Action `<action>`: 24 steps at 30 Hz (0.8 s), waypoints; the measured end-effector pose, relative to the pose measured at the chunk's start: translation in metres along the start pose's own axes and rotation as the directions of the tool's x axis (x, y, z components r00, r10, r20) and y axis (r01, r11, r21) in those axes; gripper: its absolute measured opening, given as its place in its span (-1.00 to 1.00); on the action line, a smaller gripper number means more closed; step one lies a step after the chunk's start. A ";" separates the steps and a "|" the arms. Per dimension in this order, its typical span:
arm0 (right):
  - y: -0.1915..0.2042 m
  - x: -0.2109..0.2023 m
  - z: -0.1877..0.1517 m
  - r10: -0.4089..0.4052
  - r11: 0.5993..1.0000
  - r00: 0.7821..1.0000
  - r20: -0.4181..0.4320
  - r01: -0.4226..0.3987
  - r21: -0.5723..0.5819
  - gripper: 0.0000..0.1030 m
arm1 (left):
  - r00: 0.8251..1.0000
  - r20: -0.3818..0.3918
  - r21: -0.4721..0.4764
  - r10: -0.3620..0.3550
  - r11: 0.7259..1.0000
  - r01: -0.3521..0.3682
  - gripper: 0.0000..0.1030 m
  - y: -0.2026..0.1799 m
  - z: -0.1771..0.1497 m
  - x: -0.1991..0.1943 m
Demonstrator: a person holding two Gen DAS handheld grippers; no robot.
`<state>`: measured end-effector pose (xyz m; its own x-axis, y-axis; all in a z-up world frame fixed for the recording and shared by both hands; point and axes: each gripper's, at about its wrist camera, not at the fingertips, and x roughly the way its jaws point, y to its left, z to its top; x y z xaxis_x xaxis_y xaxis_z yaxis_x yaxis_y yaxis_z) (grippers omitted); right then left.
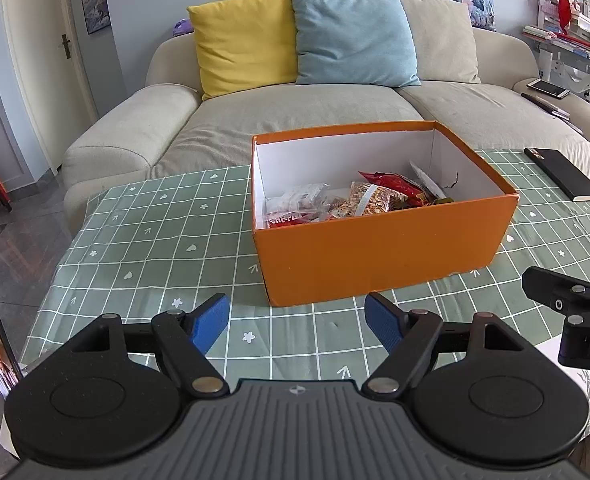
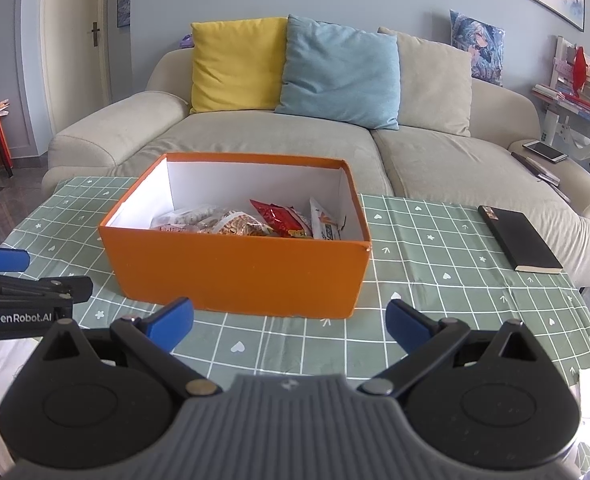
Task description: Organize snacks
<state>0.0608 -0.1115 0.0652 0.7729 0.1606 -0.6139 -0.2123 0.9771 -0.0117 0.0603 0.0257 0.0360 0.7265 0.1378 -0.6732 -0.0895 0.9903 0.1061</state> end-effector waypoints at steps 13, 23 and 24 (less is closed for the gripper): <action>0.000 0.001 -0.001 -0.003 1.000 1.000 -0.002 0.003 -0.007 0.93 | 1.000 0.002 0.012 0.007 1.000 -0.007 0.75 -0.001 0.000 0.000; 0.001 0.001 -0.001 -0.003 1.000 1.000 -0.002 0.003 -0.006 0.93 | 1.000 -0.001 0.024 0.016 1.000 -0.016 0.75 -0.003 -0.001 0.000; 0.001 0.001 -0.001 -0.003 1.000 1.000 -0.002 0.003 -0.007 0.93 | 1.000 -0.001 0.025 0.016 1.000 -0.016 0.75 -0.003 -0.001 0.000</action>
<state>0.0606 -0.1110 0.0634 0.7726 0.1574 -0.6151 -0.2141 0.9766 -0.0189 0.0598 0.0224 0.0350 0.7243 0.1534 -0.6723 -0.0838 0.9873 0.1350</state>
